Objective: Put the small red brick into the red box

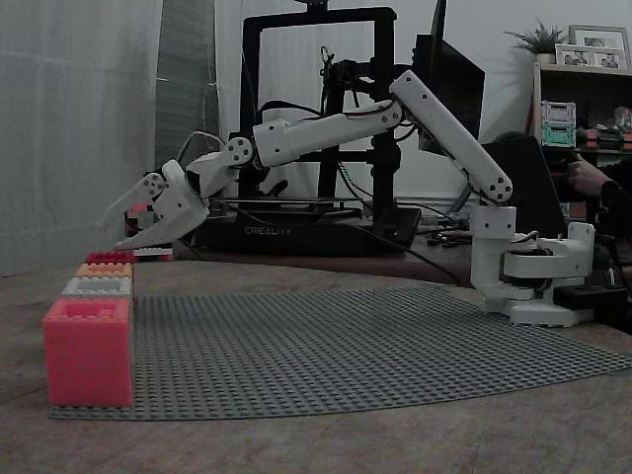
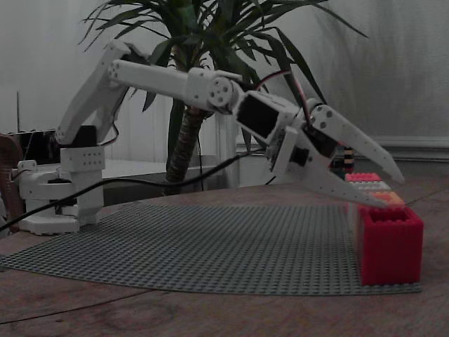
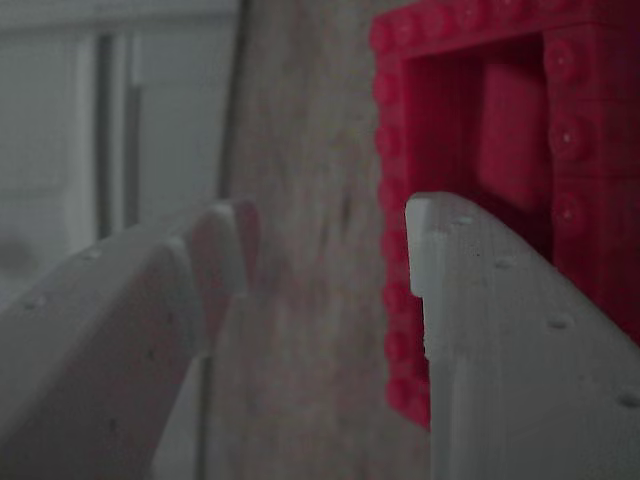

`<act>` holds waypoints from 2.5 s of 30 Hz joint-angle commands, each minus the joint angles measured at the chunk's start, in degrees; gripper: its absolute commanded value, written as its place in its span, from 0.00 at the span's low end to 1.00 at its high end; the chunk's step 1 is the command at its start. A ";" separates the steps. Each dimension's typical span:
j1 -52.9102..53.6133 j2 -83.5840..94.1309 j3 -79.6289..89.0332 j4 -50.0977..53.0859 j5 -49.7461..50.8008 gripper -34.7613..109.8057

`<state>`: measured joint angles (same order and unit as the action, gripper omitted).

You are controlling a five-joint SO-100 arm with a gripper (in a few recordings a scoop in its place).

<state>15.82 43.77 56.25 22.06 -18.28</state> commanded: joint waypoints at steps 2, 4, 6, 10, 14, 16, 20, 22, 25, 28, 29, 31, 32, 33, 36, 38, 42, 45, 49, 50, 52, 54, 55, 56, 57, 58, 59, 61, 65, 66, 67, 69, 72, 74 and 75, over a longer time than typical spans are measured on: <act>0.88 2.11 -4.66 -0.35 -0.26 0.34; 0.88 2.46 -5.01 -0.26 0.00 0.33; 0.88 3.16 -5.36 -0.09 0.00 0.32; 0.97 7.65 -5.27 1.32 0.09 0.27; 0.79 17.14 -2.64 6.06 1.49 0.24; 0.53 22.85 -0.09 9.49 2.29 0.24; -0.97 36.12 10.20 17.67 2.99 0.24; -2.37 43.51 17.75 23.12 3.96 0.24; -5.19 54.76 31.11 30.15 6.24 0.24; -7.73 64.34 43.59 35.16 9.05 0.24; -8.53 67.32 47.72 36.12 10.02 0.24; -10.02 74.00 56.34 37.00 11.69 0.24; -10.72 77.17 60.56 37.62 12.30 0.24; -11.60 80.42 64.42 38.50 12.66 0.24; -12.92 89.56 74.44 40.87 13.89 0.24; -12.92 95.36 80.07 42.45 13.97 0.24; -12.92 107.31 89.47 47.20 13.45 0.24; -13.10 116.02 94.92 49.48 13.62 0.24; -13.27 126.39 101.69 51.59 13.89 0.24; -13.71 128.32 103.18 52.12 13.89 0.24; -13.97 131.48 105.56 52.73 14.15 0.24; -13.97 134.12 106.17 54.58 14.59 0.24; -14.24 135.44 106.35 55.63 14.77 0.24; -14.50 136.58 106.52 56.25 14.94 0.24; -14.68 137.11 106.61 56.60 15.12 0.24; -14.77 137.55 106.70 56.87 15.21 0.24; -14.77 138.16 106.79 57.22 15.38 0.24; -14.85 139.75 107.05 58.10 15.38 0.24; -15.47 140.71 107.23 58.71 16.44 0.24; -15.47 140.71 107.23 58.71 16.52 0.24; -15.47 140.71 107.23 58.71 16.52 0.24; -15.56 140.71 107.23 58.71 16.70 0.24; -15.56 140.71 107.23 58.71 16.79 0.24; -15.56 140.71 107.23 58.71 16.88 0.24; -15.56 140.71 107.23 58.71 17.05 0.24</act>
<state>0.70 183.78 163.92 79.28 -1.58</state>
